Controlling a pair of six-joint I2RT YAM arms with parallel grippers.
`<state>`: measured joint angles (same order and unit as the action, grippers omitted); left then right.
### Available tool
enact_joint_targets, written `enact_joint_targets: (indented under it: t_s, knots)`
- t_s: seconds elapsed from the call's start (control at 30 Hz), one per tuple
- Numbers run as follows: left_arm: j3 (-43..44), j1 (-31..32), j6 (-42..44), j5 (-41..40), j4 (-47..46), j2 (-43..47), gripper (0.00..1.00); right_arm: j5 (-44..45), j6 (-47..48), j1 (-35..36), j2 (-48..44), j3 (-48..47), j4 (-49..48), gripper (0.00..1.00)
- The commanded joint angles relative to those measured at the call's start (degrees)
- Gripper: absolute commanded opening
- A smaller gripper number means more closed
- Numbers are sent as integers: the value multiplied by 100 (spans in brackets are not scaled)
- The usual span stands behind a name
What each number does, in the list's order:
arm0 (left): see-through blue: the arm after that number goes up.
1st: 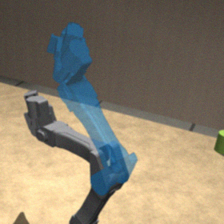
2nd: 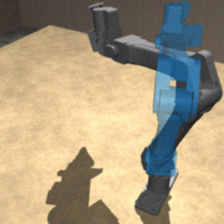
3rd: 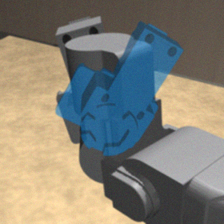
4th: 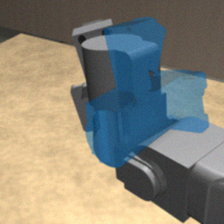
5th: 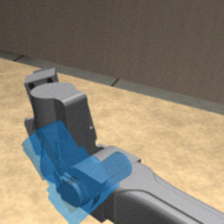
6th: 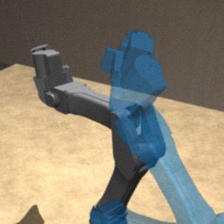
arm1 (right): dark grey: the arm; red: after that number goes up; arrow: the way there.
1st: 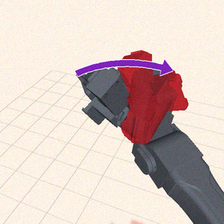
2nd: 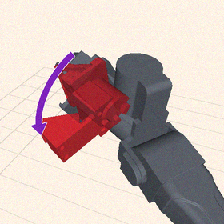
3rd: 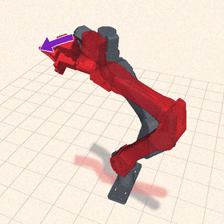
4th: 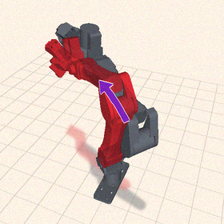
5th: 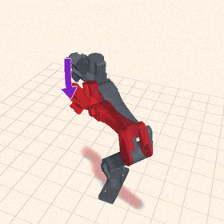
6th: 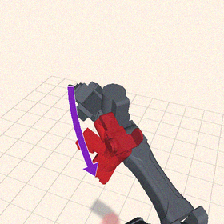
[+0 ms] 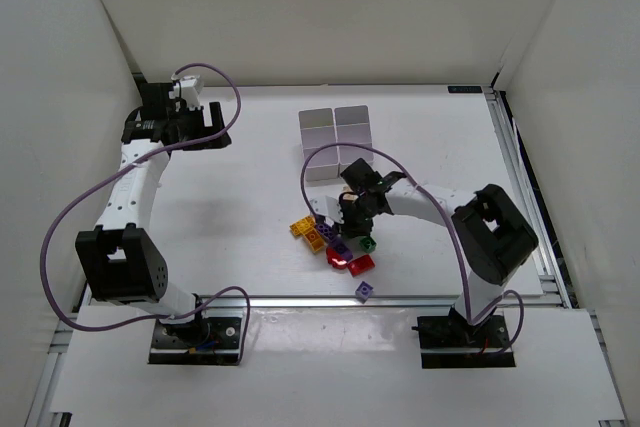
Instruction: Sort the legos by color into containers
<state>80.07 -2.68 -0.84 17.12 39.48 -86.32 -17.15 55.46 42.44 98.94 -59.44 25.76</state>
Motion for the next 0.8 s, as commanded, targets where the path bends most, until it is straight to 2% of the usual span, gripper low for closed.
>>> enact_joint_targets:
  t_s: [0.0,0.13,0.23,0.4,0.53,0.67,0.77]
  knots:
    - [96,4,40,36,33,107,99,-288,-342,-121,-541,-497,533,24]
    - [149,-5,5,98,33,46,99,-421,-1054,-472,-1130,-1516,1053,24]
    - [236,4,-48,159,33,-33,99,-369,-1424,-779,-1131,-2307,1194,24]
    - [439,4,-162,274,33,-218,99,-386,-1398,-1316,-183,-3685,1238,25]
    - [649,-5,-109,248,33,-306,99,-623,-1372,-1773,939,-4829,1370,25]
    - [746,4,-153,247,33,-420,100,-755,-1336,-1923,1900,-6120,1598,26]
    - [747,-5,-197,230,24,-455,99,-712,-1301,-1932,2445,-6605,1599,25]
